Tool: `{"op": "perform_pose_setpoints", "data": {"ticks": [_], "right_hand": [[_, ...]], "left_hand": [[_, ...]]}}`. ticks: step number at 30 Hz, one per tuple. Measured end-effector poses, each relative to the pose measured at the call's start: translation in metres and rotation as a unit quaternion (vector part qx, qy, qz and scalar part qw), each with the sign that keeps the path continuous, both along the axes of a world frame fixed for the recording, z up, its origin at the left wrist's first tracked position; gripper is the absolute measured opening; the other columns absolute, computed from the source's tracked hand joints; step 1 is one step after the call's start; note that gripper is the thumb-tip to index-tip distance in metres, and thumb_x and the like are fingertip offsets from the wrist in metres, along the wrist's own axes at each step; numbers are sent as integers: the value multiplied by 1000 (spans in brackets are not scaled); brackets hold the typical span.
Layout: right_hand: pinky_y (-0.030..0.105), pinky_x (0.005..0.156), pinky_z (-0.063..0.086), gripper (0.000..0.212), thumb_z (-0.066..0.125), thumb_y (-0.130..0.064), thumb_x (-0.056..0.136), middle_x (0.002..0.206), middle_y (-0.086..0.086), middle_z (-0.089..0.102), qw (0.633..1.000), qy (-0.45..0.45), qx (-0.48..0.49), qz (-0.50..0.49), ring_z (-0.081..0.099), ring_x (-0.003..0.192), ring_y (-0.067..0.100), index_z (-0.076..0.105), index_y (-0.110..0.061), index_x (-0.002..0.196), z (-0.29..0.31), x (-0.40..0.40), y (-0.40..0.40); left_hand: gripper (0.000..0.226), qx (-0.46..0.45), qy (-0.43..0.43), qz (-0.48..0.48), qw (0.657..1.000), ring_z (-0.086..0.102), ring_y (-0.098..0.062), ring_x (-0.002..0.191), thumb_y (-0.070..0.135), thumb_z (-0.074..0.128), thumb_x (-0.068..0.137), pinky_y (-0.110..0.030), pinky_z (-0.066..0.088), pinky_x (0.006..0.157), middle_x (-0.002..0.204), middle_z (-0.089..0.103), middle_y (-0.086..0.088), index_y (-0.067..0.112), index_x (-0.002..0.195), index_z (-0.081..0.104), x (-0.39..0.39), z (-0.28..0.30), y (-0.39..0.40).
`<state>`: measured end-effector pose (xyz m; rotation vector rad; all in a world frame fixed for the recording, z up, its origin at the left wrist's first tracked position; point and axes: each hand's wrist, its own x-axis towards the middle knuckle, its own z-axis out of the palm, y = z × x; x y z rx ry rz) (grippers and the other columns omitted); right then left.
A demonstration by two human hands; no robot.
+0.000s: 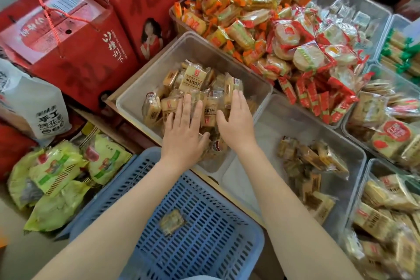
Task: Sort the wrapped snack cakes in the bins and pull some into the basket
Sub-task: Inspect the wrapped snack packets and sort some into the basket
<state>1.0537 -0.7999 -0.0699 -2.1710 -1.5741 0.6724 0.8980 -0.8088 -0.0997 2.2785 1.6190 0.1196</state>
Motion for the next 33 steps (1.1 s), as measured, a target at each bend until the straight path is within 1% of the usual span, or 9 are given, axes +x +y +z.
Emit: {"op": "perform_pose_setpoints", "data": {"ticks": [4,8,11,13,19,23,27,29,33], "right_hand": [[38,128,8,72,42,-36,108,171,10,6,998,-20,-45,29,5,158,23,5,-7,163,-1,6,1],[42,126,19,59,49,-22,104,162,13,32,997,67,41,-13,24,152,25,31,-4,157,20,17,-13],[29,122,21,51,53,-12,102,156,13,39,988,84,103,-79,30,148,24,42,-1,151,24,29,-49],[28,121,21,50,53,-9,100,156,14,37,982,86,94,-143,29,148,25,44,-1,149,17,44,-75],[50,126,14,57,60,-12,93,163,19,27,958,9,26,-287,16,154,35,45,-5,147,-8,99,-130],[47,126,9,72,63,-16,92,169,16,11,954,-10,-25,-300,3,156,36,31,-11,156,-16,131,-140],[48,122,21,82,66,-18,93,168,18,1,950,-37,-62,-304,4,154,41,20,-22,161,-21,142,-138],[48,118,28,82,68,-24,92,164,22,14,936,-66,-92,-333,17,148,42,22,-20,159,-22,153,-134],[48,111,31,63,74,-39,89,146,17,44,928,-167,-113,-313,35,135,36,46,-16,141,-27,168,-132]], "left_hand": [[80,-14,9,5,1000,-17,-24,157,53,33,105,-49,3,127,168,-27,-7,23,162,-15,0,0,-3],[78,13,0,19,1000,-17,-29,157,51,36,105,-49,-5,128,170,-16,-13,16,164,0,4,5,-6],[78,100,-34,-29,994,-3,-32,159,51,36,98,-48,-3,128,171,3,-16,7,162,21,21,11,-25],[76,105,-48,-90,989,1,-30,159,50,35,99,-46,-2,127,171,8,-14,8,161,24,42,9,-45],[81,70,36,-161,984,-8,-25,158,60,23,97,-48,-7,126,171,2,-14,13,163,20,93,-11,-87],[85,64,110,-165,978,-15,-29,157,65,11,93,-56,-14,122,172,-5,-11,19,165,7,109,-14,-94],[85,76,102,-157,979,-8,-29,159,65,16,93,-54,-11,123,172,1,-12,19,164,15,108,-15,-94],[84,99,95,-155,978,-3,-30,159,64,22,94,-55,-6,124,172,4,-13,18,163,20,107,-18,-95],[84,119,94,-158,976,0,-32,159,64,26,94,-56,-1,125,172,6,-13,17,163,23,108,-21,-95]]}}
